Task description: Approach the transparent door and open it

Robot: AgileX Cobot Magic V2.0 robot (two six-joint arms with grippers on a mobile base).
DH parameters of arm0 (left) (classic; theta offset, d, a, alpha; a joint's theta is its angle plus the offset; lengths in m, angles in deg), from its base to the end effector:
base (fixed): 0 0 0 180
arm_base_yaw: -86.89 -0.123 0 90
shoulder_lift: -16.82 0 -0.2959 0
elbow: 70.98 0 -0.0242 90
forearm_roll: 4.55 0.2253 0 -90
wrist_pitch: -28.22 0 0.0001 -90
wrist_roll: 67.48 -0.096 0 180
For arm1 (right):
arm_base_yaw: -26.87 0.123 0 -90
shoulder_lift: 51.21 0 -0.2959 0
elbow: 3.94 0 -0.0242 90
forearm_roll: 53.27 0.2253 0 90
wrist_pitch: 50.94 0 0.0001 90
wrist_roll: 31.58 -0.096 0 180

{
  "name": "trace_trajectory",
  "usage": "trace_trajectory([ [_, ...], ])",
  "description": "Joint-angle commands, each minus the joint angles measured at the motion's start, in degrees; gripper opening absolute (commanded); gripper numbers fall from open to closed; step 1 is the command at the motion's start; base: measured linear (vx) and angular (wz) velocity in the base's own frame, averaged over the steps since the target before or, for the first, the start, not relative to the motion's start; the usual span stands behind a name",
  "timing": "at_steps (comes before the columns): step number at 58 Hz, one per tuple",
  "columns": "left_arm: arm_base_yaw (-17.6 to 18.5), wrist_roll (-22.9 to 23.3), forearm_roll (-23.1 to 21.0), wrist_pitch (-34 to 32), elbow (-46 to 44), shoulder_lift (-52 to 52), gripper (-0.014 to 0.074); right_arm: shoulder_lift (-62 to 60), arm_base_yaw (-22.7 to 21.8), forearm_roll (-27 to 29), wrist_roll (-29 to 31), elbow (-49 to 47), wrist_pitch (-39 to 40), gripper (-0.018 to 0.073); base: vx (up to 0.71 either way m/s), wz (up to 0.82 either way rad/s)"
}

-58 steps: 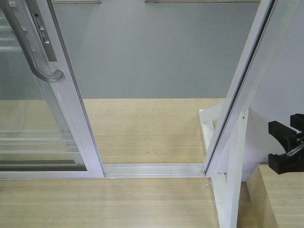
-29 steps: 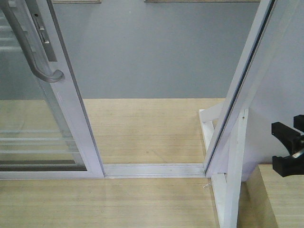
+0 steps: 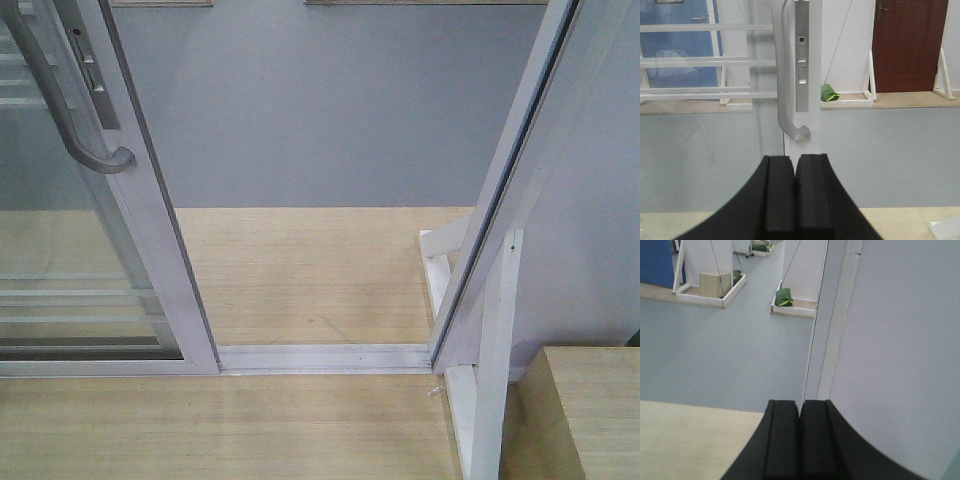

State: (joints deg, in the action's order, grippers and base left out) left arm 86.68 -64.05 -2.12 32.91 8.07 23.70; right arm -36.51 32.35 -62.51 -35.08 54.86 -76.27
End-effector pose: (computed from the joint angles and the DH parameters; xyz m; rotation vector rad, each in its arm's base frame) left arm 0.0252 0.0004 0.1974 -0.0195 1.5814 -0.0082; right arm 0.0182 -0.0049 0.2710 -0.1043 1.7166 -0.0512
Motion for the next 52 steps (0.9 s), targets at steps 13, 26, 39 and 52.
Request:
trace_trajectory([
  [13,0.3,0.0,-0.6,-4.7,1.8,-0.7,-0.0006,-7.2,-7.1,6.2,1.2,17.2,25.9,-0.0008,0.00,0.00],
  [26,0.3,0.0,-0.6,-4.2,1.8,-0.7,-0.0006,-8.7,-6.0,6.0,-0.8,21.3,20.0,-0.0008,0.00,0.00],
  [39,0.3,0.0,-0.6,-4.0,1.8,-0.7,-0.0006,-8.7,-5.9,6.3,-0.9,21.2,20.1,-0.0008,0.00,0.00],
  [52,0.3,0.0,-0.6,-4.0,1.8,-0.7,-0.0006,-8.6,-5.9,6.3,-0.9,21.2,20.0,-0.0008,0.00,0.00],
])
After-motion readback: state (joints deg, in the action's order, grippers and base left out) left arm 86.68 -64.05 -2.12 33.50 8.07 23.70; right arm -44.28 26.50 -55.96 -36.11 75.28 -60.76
